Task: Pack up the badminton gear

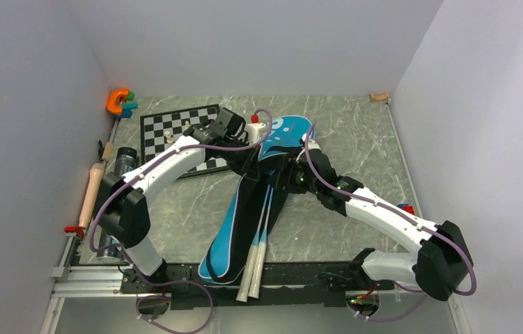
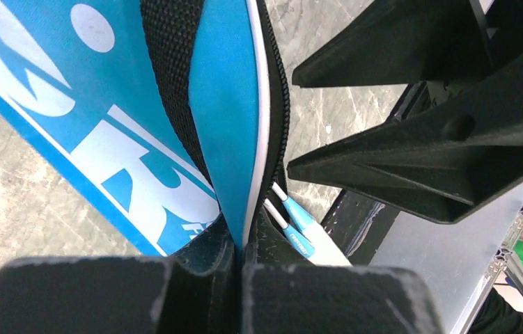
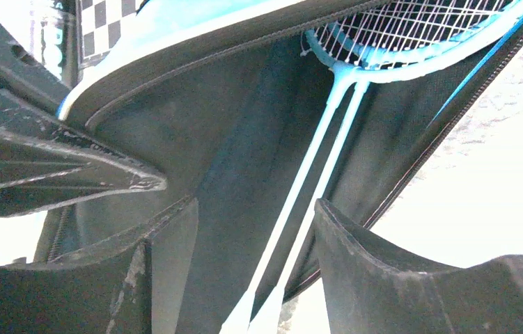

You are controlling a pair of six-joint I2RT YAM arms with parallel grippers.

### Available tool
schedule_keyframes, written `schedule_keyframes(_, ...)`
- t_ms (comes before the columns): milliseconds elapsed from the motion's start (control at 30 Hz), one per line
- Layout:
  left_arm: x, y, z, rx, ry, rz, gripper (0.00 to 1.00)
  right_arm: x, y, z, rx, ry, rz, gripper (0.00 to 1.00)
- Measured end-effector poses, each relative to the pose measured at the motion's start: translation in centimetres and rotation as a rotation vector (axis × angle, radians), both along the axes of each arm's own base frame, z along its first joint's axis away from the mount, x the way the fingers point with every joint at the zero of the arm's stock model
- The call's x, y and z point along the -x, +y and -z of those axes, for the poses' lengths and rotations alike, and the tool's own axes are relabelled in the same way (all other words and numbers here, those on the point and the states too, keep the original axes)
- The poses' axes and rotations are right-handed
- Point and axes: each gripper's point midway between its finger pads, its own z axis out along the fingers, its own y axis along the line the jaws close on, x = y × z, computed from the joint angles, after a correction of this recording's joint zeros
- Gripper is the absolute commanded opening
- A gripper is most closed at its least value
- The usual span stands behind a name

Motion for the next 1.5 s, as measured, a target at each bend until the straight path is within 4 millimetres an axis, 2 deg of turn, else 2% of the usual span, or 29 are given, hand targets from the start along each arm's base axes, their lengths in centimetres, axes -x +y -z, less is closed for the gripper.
schedule_keyframes(167,0.2,0.0,0.3,-0.01,0.009,0.002,0.0,0.5,-0.3,-0.7,-0.024,-0.001,-0.005,0.55)
schedule_keyframes(333,0.2,-0.1,0.4,-0.011,0.011,0.004,0.0,0.1,-3.6,-1.1,-0.038,-0.017,0.105,0.51)
schedule_keyframes(433,0.4,-0.2,0.6,-0.015,0.014,0.008,0.0,-0.2,-6.1,1.1,-0.018,0.021,0.186,0.59)
schedule_keyframes(567,0.4,-0.2,0.7,-0.017,0.013,0.008,0.0,0.4,-7.9,5.8,0.012,0.123,0.222,0.64)
schedule_keyframes(733,0.4,-0.2,0.8,-0.019,0.016,0.009,0.0,1.0,-6.6,9.4,-0.011,0.213,0.173,0.65)
schedule_keyframes(933,0.5,-0.4,1.0,-0.026,0.014,0.015,0.0,-0.4,-4.1,10.3,-0.106,0.222,0.125,0.59)
schedule_keyframes(1000,0.6,-0.5,1.1,-0.029,0.015,0.019,0.0,-0.7,-3.6,10.8,-0.123,0.231,0.116,0.48)
schedule_keyframes(1067,0.7,-0.6,1.3,-0.033,0.017,0.022,0.0,-0.7,-3.2,11.6,-0.129,0.254,0.111,0.31)
schedule_keyframes(1100,0.7,-0.6,1.4,-0.034,0.018,0.023,0.05,-0.7,-3.1,12.0,-0.132,0.27,0.111,0.22)
schedule_keyframes(1167,0.7,-0.7,1.5,-0.038,0.017,0.024,0.25,-0.5,-3.0,12.6,-0.133,0.296,0.11,0.02)
schedule_keyframes(1267,0.8,-0.9,1.6,-0.036,0.009,0.033,0.57,-0.6,-2.6,12.1,-0.146,0.301,0.103,0.0)
schedule_keyframes(1367,0.9,-1.1,1.7,-0.033,0.0,0.045,0.79,-1.0,-2.5,10.2,-0.16,0.275,0.103,0.0)
schedule_keyframes(1433,1.1,-1.3,1.8,-0.035,-0.008,0.058,0.85,-0.9,-2.6,8.6,-0.168,0.253,0.099,0.0)
schedule_keyframes(1500,1.1,-1.4,2.0,-0.042,-0.013,0.066,0.87,-0.8,-2.8,7.2,-0.174,0.233,0.098,0.0)
